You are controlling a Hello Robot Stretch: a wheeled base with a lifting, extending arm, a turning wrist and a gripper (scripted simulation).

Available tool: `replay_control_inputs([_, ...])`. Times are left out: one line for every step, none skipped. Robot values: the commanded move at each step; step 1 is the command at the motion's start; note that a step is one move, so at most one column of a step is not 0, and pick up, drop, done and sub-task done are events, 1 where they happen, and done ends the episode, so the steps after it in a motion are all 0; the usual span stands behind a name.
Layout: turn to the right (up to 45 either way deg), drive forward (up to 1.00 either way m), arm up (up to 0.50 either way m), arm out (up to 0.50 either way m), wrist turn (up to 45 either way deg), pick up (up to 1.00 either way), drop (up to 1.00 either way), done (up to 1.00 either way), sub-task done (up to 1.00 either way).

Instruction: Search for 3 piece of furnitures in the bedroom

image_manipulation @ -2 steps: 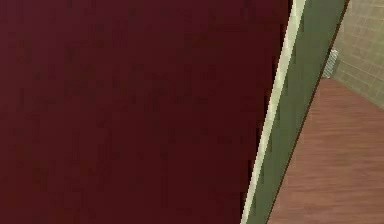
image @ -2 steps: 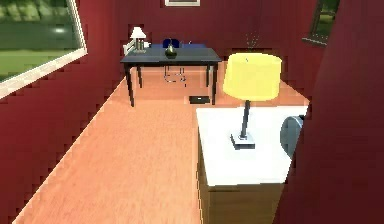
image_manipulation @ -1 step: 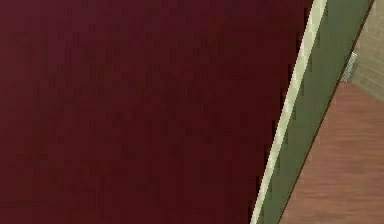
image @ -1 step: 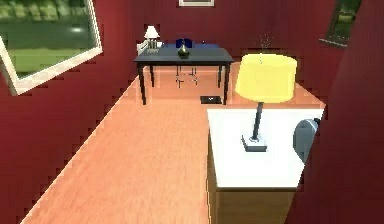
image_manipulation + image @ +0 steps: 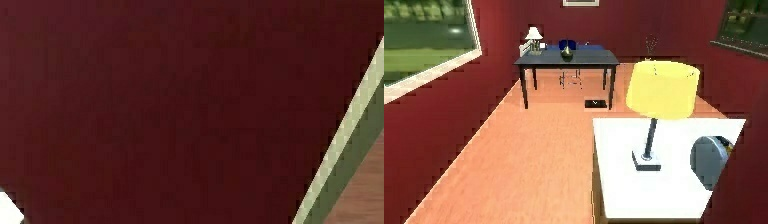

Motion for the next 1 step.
replay_control_inputs([21.0,0.0,0.0,0.0,0.0,0.0,0.0,0.0,0.0])
